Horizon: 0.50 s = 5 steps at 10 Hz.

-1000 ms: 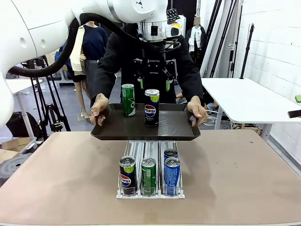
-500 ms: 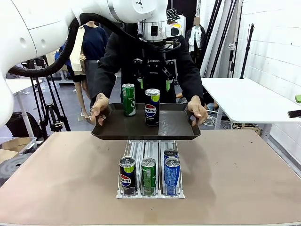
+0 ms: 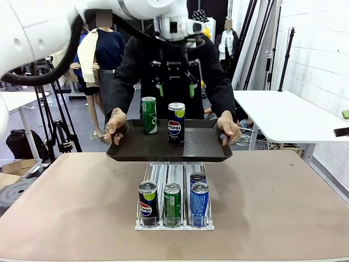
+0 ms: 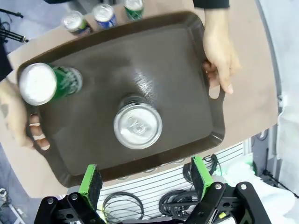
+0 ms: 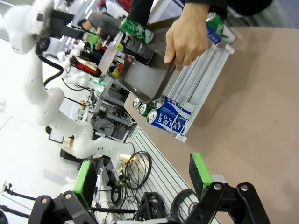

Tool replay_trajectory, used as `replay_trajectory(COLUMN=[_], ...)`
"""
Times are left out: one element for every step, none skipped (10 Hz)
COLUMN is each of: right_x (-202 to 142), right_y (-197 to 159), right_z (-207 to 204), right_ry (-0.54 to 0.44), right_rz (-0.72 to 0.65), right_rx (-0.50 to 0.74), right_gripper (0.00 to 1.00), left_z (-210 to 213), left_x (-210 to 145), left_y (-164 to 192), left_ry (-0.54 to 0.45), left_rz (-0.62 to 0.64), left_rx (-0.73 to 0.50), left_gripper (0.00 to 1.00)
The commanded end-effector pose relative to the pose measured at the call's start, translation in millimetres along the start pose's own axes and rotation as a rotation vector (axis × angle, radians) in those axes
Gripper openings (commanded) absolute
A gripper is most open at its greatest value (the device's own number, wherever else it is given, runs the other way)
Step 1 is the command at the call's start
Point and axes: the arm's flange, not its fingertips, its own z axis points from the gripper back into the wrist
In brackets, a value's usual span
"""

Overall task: Retrieve and hand over the desired beverage to the person.
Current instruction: Place the picked can on the Handle tray extended by the person.

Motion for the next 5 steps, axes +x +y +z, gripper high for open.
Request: replay_trajectory(right_x=[-2,-2,-2,-2,-2], right_y=[0,0,0,0,0], right_z=[-2,-2,-2,-2,-2], right_ry=[-0.009,-0.009,-0.009,-0.009,-0.009], right_rz=[0.003,0.003,0.003,0.003,0.003], right_rx=[-0.009,-0.009,-0.009,-0.009,-0.009], right_gripper=[1.00,1.00,1.00,1.00,1.00], left_z=[23,34,43,49,50], left_x=[-29,-36,-45,-59,-74], left_y=[48,70,99,146,191], left_ry=[-0.040,-0.053,-0.058,-0.064,-0.061], left_rz=[0.101,0.129,0.172,0.247,0.302], left_rx=[-0.085,-0.104,-0.125,-0.172,-0.236], left_gripper=[1.00,1.00,1.00,1.00,1.00])
